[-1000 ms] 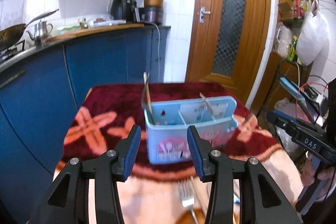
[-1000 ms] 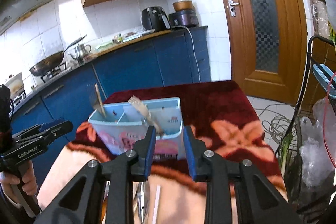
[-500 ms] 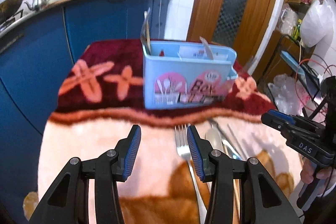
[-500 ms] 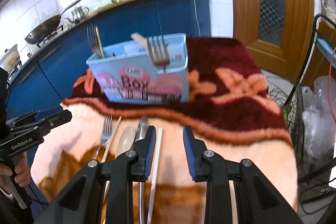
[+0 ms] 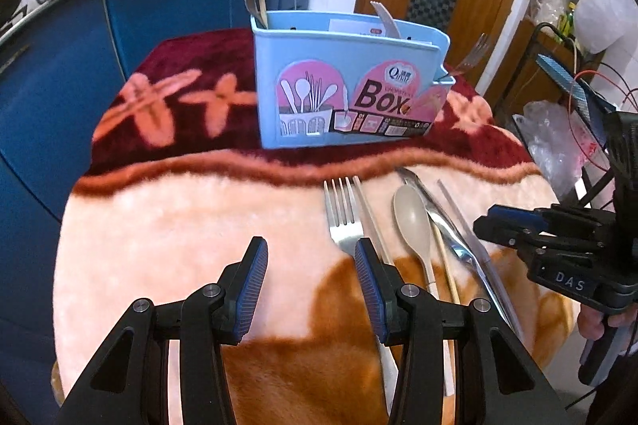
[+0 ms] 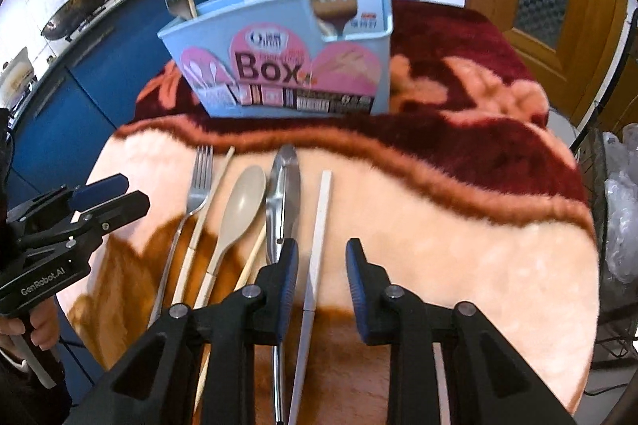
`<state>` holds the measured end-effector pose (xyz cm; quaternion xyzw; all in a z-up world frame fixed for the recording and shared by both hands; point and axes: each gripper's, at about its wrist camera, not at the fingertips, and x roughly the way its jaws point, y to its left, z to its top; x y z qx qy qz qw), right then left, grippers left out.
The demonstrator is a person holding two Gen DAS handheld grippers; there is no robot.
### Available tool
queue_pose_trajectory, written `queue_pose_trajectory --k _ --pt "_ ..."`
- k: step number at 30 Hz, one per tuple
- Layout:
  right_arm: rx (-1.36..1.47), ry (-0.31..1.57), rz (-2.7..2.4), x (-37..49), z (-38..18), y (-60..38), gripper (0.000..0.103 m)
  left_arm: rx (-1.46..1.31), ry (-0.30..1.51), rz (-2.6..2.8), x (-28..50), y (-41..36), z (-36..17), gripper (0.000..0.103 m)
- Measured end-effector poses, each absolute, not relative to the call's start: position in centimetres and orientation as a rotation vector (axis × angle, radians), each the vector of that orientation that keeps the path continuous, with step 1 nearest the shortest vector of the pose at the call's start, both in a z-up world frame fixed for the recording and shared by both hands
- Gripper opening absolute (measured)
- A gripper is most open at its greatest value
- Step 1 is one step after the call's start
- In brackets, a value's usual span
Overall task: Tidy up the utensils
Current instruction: 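Withdraw both tools from the caddy back over the remaining utensils, then grasp a silver fork with the left tool while the right tool grasps a white plastic stick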
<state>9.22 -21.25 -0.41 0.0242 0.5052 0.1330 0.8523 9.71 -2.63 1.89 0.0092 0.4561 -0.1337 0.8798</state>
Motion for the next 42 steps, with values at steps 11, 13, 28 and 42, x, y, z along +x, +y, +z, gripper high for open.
queue_pose_trajectory --k 11,13,28,42 --pt "0.055 1.093 0.293 10.4 -1.6 -21.1 0.010 0.032 1.016 -0.275 10.7 -2.9 0.2 0.047" --pt "0.072 1.081 0.294 10.2 -1.6 -21.4 0.009 0.038 1.032 -0.283 10.9 -3.2 -0.1 0.047" --pt "0.168 0.884 0.348 7.1 1.4 -23.3 0.008 -0.013 1.208 -0.363 12.5 -5.4 -1.2 0.013" --pt "0.215 0.745 0.362 5.3 2.9 -24.1 0.008 -0.116 1.030 -0.411 10.5 -4.0 0.1 0.004"
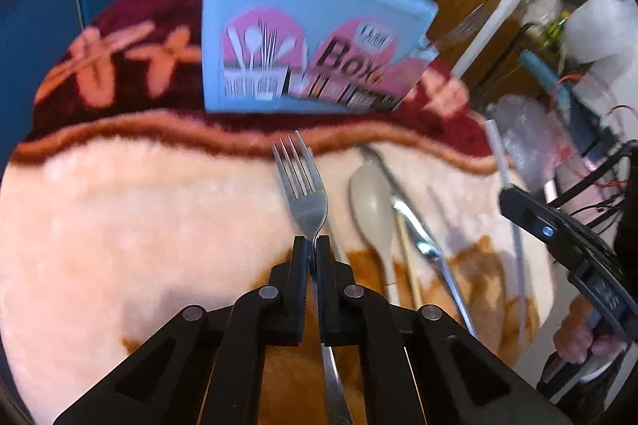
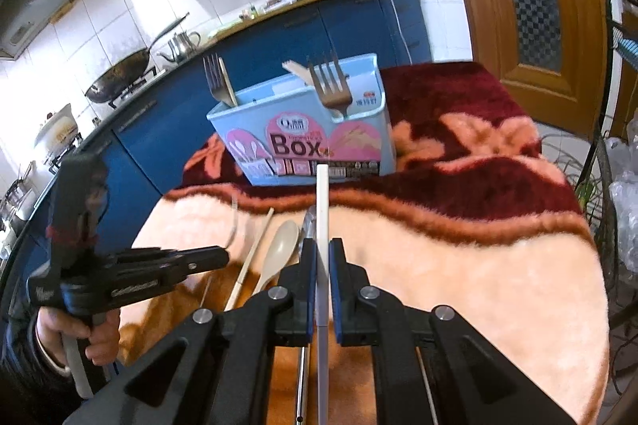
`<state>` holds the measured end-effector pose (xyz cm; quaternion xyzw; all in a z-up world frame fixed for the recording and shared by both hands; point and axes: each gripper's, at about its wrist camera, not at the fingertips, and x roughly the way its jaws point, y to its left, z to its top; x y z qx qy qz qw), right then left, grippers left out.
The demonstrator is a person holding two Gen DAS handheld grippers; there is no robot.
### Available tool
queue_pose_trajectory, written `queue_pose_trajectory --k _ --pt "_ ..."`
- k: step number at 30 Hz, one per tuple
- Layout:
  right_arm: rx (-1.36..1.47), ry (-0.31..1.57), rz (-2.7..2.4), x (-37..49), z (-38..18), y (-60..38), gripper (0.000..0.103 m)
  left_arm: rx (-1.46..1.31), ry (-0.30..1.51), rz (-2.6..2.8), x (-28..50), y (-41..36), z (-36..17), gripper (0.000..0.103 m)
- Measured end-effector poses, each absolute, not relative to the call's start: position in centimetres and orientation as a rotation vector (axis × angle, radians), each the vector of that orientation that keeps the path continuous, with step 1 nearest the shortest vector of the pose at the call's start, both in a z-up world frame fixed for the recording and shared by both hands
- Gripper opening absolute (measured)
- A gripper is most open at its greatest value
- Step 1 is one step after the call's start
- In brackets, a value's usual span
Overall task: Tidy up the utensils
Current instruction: 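Grasp a silver fork with the left tool while the right tool grasps a white plastic stick, then lower the silver fork into the caddy with the left tool while the right tool drops the white stick in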
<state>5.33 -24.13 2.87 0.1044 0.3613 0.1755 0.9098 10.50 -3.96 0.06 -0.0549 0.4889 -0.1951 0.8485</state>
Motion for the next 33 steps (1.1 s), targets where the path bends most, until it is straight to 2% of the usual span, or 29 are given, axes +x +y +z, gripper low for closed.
queue_pose_trajectory --k 7,13,25,33 --pt "0.199 0.617 0.344 4.8 4.6 -24.0 0.008 -0.142 0.721 -0.416 7.4 -2.3 4.2 0.003" --pt "0.193 0.518 0.328 5.0 6.1 -24.0 0.008 -0.157 0.547 -0.411 8.2 -1.1 8.0 0.003" --pt "0.214 0.413 0.278 9.1 8.5 -25.2 0.008 -0.136 0.323 -0.316 14.5 -0.7 13.7 0.003" --pt "0.237 0.342 0.236 13.7 10.8 -26.8 0.008 -0.121 0.228 -0.239 18.6 -1.5 13.8 0.003"
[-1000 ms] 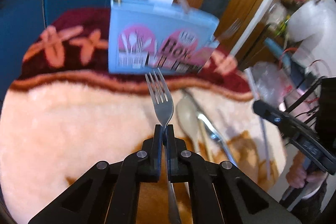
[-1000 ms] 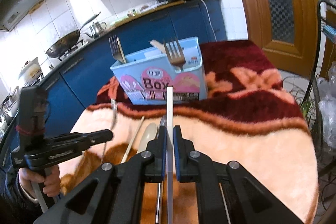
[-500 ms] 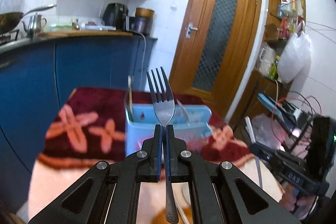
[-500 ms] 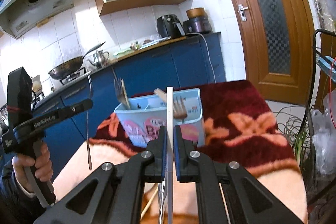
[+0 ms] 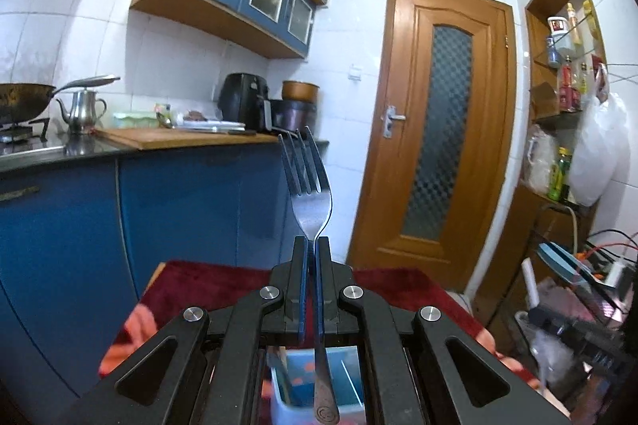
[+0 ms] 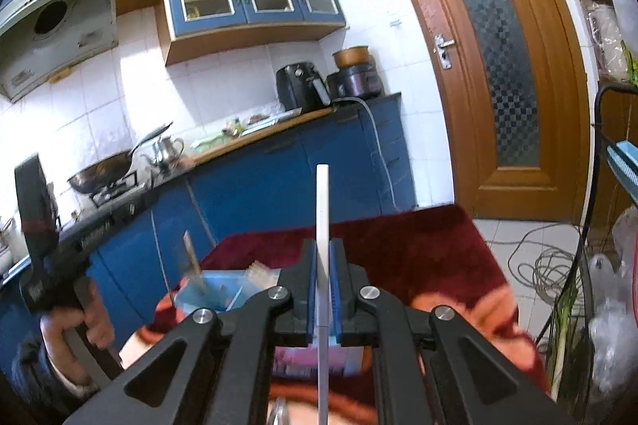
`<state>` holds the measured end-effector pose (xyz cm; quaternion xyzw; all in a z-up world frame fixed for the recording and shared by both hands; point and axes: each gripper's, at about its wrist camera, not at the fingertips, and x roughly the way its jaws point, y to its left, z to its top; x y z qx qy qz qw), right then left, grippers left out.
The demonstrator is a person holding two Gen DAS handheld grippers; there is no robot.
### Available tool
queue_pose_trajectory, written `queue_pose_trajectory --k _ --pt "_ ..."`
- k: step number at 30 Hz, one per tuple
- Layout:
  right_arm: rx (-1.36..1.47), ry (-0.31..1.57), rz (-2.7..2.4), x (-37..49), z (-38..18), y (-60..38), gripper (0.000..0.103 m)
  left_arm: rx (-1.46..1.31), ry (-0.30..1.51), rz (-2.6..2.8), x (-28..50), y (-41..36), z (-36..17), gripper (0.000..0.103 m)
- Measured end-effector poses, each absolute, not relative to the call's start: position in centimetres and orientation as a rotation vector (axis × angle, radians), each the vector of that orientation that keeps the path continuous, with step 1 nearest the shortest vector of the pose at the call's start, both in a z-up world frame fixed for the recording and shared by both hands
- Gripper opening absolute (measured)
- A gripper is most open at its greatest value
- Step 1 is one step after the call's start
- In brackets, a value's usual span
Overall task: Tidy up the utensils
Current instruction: 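Lower the silver fork into the caddy with the left tool while the right tool drops the white stick in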
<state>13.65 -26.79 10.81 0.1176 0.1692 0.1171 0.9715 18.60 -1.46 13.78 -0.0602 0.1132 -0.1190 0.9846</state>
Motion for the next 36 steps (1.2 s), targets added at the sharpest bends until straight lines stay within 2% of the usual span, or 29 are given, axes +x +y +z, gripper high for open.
queue_pose_trajectory --k 7,15,26,27,29,32,36 --pt "0.271 0.247 0.237 17.5 11.9 -27.0 0.008 -0.116 0.217 -0.198 20.9 -1.6 11.6 0.003" --pt "0.244 0.190 0.235 21.3 10.5 -24.9 0.008 -0.106 0.224 -0.199 21.6 -1.9 9.3 0.003" --pt "0.176 0.268 0.274 21.6 7.6 -23.7 0.009 -0.119 0.239 -0.223 21.5 -2.1 8.8 0.004" --pt "0.166 0.277 0.276 21.5 7.5 -23.6 0.010 -0.122 0.245 -0.224 21.5 -2.2 8.9 0.005" --pt "0.134 0.287 0.270 20.8 7.4 -23.4 0.011 -0.132 0.253 -0.232 21.3 -2.2 9.0 0.015" --pt "0.125 0.288 0.272 19.8 7.5 -23.5 0.013 -0.129 0.264 -0.241 20.9 -2.3 9.3 0.024" --pt "0.129 0.276 0.279 18.2 8.5 -23.7 0.018 -0.111 0.264 -0.251 19.6 -2.5 9.9 0.026"
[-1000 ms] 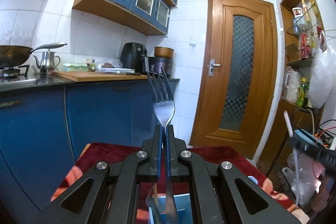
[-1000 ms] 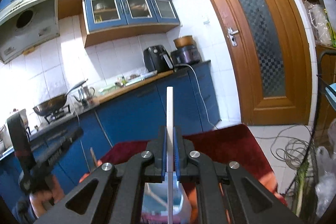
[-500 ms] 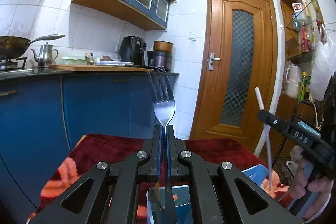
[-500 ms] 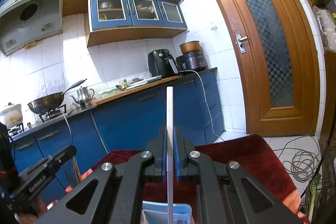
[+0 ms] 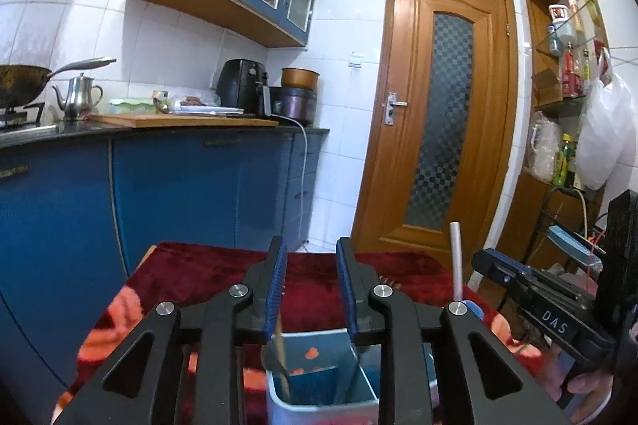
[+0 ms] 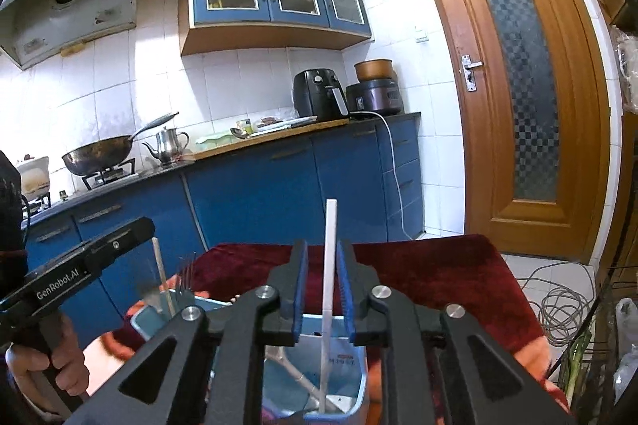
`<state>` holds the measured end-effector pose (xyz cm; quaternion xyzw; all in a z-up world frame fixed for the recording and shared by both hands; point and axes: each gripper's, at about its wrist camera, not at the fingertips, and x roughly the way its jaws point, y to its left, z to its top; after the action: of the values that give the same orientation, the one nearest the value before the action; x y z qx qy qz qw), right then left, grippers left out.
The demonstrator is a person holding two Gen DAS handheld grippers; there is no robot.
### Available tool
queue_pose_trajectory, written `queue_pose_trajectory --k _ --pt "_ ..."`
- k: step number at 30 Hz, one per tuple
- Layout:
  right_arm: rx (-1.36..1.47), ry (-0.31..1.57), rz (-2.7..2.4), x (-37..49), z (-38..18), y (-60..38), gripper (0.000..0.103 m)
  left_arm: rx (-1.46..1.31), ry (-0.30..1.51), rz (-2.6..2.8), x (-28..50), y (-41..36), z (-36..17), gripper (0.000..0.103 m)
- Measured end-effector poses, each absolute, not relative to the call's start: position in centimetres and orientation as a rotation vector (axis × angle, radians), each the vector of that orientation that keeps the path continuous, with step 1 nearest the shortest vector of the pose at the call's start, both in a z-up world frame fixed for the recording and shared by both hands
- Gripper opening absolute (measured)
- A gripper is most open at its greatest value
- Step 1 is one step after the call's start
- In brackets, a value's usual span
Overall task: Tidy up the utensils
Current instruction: 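Lower the silver fork into the caddy with the left tool while the right tool drops the white stick in, then withdraw both open tools from the caddy back over the utensils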
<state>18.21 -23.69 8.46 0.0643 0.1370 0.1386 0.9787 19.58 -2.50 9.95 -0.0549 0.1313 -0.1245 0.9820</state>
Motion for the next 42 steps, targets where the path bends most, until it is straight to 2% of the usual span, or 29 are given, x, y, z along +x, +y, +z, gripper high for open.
queue_pose_trajectory --k 8,17,25,30,42 --pt "0.132 0.278 0.266 14.5 10.1 -23.7 0.019 -0.081 0.300 -0.280 16.4 -2.6 10.9 0.026" --pt "0.146 0.376 0.293 11.0 10.0 -23.4 0.019 -0.045 0.396 -0.308 12.8 -2.5 11.0 0.026" --pt "0.104 0.513 0.296 8.9 7.5 -22.4 0.020 -0.021 0.498 -0.313 10.7 -2.6 9.6 0.029" --pt "0.091 0.599 0.328 8.0 5.8 -21.7 0.028 -0.026 0.561 -0.303 9.6 -2.2 8.1 0.030" --pt "0.039 0.812 0.328 7.8 1.3 -19.8 0.034 -0.056 0.704 -0.258 8.6 -0.9 4.0 0.030"
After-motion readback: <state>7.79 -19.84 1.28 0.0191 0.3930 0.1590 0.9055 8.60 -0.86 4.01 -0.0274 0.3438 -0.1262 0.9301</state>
